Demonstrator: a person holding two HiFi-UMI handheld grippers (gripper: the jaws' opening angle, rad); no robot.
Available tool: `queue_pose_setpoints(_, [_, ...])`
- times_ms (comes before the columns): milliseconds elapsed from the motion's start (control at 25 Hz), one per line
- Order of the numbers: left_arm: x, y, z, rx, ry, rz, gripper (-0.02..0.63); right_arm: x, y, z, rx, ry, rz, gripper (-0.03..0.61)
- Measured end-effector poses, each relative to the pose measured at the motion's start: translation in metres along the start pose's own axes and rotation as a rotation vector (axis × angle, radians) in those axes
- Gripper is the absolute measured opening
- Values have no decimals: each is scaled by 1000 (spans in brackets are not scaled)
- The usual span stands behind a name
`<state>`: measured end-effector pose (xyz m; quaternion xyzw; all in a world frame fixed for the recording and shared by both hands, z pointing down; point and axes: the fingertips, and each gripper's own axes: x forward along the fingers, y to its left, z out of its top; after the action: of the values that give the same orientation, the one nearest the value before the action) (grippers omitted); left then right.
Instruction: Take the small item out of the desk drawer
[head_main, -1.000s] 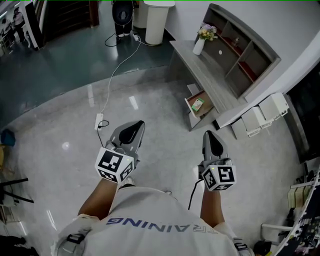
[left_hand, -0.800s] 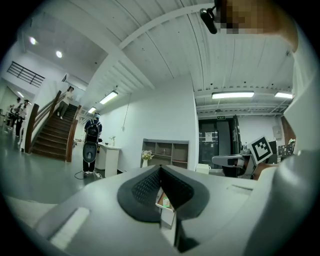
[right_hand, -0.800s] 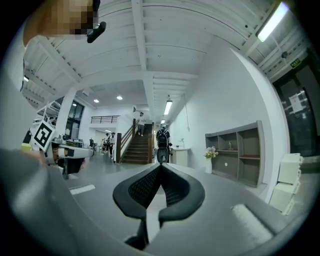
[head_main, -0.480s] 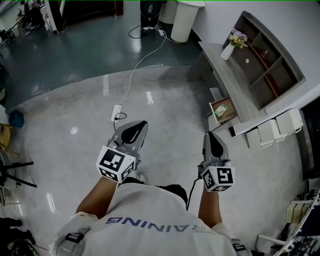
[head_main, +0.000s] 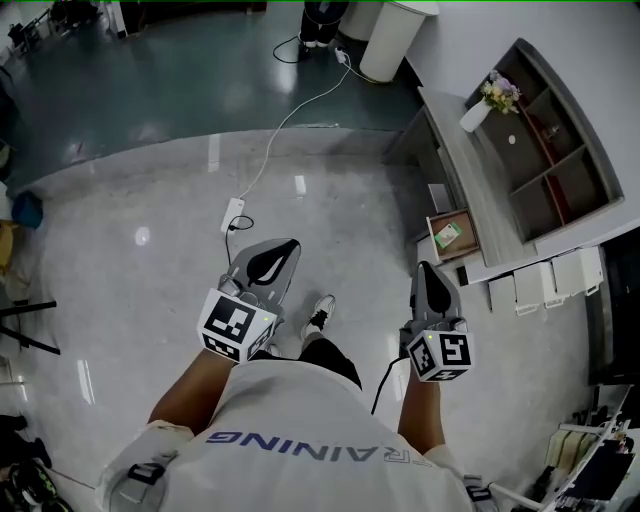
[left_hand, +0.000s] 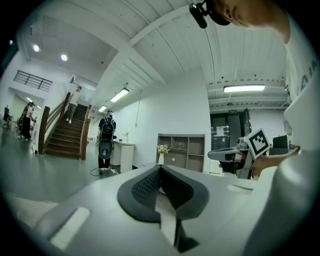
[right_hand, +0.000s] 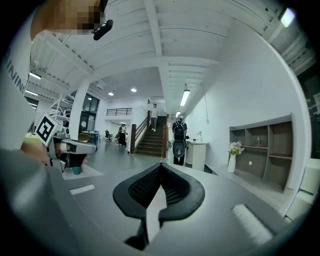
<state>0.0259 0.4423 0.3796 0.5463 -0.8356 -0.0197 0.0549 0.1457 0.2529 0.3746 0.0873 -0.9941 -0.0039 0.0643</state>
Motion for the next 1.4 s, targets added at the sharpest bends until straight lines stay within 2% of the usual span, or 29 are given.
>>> queue_pose_setpoints(200, [36,39,14,9,-24,68,3,57,-11,8,6,-25,49,14])
queue_pose_setpoints(360, [98,35,33,82,-49,4,3,94,-58,17,29,-46,31,14])
queue_pose_setpoints(440, [134,26,40,111,-57,-32,3,106,-94,17,67,-53,1,14])
queue_pose_setpoints(680, [234,3,53,125,-36,-122,3,125,-197,13,148,-61,-105,14])
queue_pose_setpoints(840, [289,-6,53,113,-28,-139,2,126,-257,9,184,-88,-182,14])
queue_pose_setpoints(1000, [338,-9,53,92,-19,-152,2,128,-301,13,180,-115,-247,14])
queue_pose_setpoints(1200, [394,-10,59,107,-24,-201,2,142,-342,18,180,-126,-310,14])
queue_pose_setpoints(1400, [469,-14,55,77,-4,-302,2,160,-383,18,149,-101,-388,14])
